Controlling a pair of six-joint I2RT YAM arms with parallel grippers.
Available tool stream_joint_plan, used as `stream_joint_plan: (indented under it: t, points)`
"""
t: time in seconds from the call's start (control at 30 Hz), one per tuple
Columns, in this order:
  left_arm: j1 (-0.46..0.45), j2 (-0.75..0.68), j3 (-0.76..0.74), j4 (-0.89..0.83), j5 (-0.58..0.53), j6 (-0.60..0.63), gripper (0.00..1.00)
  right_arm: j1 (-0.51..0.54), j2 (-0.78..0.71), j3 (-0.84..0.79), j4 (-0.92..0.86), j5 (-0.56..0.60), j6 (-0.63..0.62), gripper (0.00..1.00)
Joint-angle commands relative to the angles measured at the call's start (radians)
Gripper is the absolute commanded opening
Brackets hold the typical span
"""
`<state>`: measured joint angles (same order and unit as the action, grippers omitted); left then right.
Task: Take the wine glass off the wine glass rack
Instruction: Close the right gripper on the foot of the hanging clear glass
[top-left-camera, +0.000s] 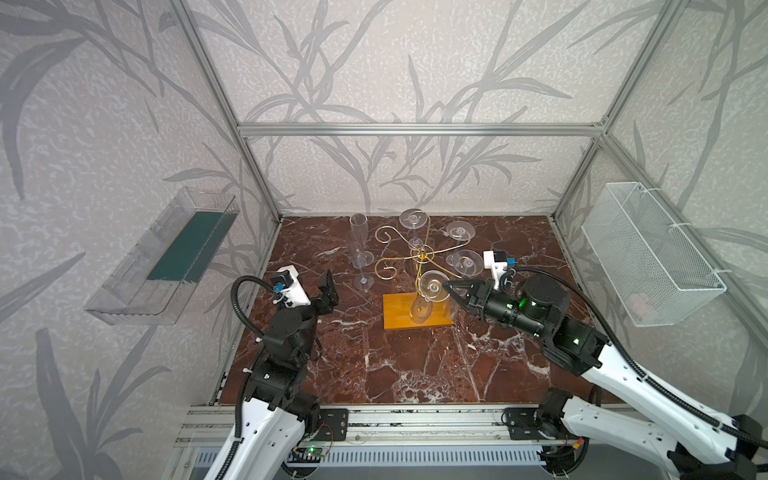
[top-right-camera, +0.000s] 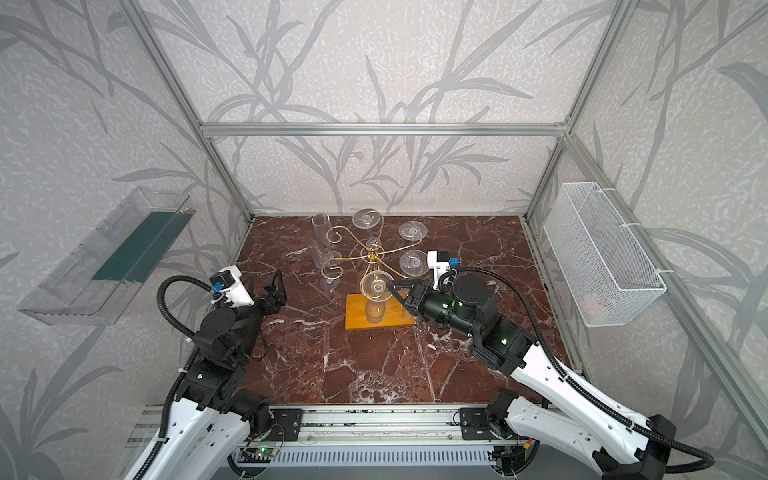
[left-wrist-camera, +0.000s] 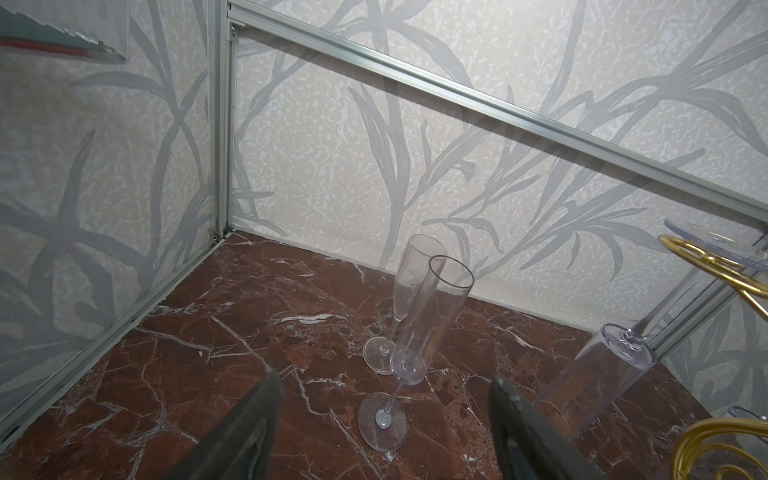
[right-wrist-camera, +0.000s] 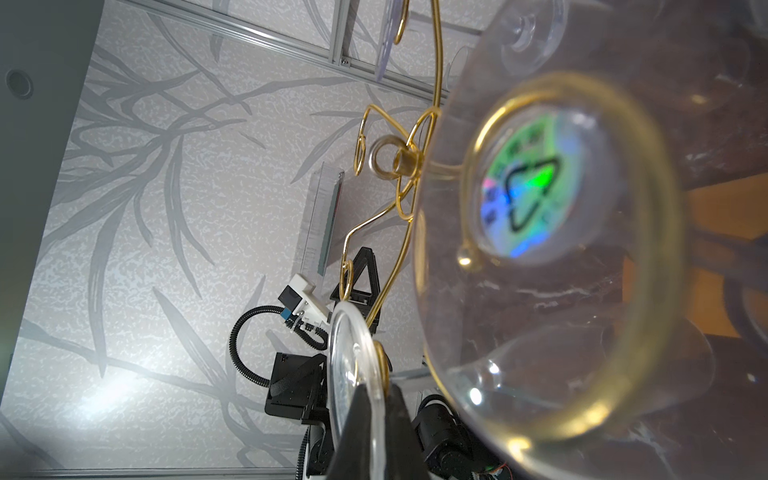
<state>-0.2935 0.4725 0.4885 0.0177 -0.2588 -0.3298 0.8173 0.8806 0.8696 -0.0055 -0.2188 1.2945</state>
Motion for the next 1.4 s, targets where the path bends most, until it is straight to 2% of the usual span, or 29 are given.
stream_joint_plan:
  t: [0.0,0.17,0.5,0.8,1.37]
  points:
    - [-0.004,-0.009,-0.011,0.005,-0.015,-0.014,0.80,0.003,-0.002,-0.017,0.084,-0.034,0.011,0.00]
    - [-0.004,-0.008,-0.016,0.012,-0.015,-0.014,0.80,0.003,-0.008,0.027,0.053,-0.065,-0.035,0.00]
    - [-0.004,-0.009,-0.012,0.005,-0.028,-0.011,0.79,0.003,-0.034,0.069,-0.043,-0.026,0.034,0.00]
    - [-0.004,-0.003,-0.002,-0.010,-0.042,-0.019,0.77,0.003,0.007,0.134,-0.064,-0.107,0.052,0.00]
    - [-0.004,-0.020,-0.013,-0.004,-0.033,-0.018,0.78,0.003,0.113,0.260,-0.119,-0.142,0.054,0.00]
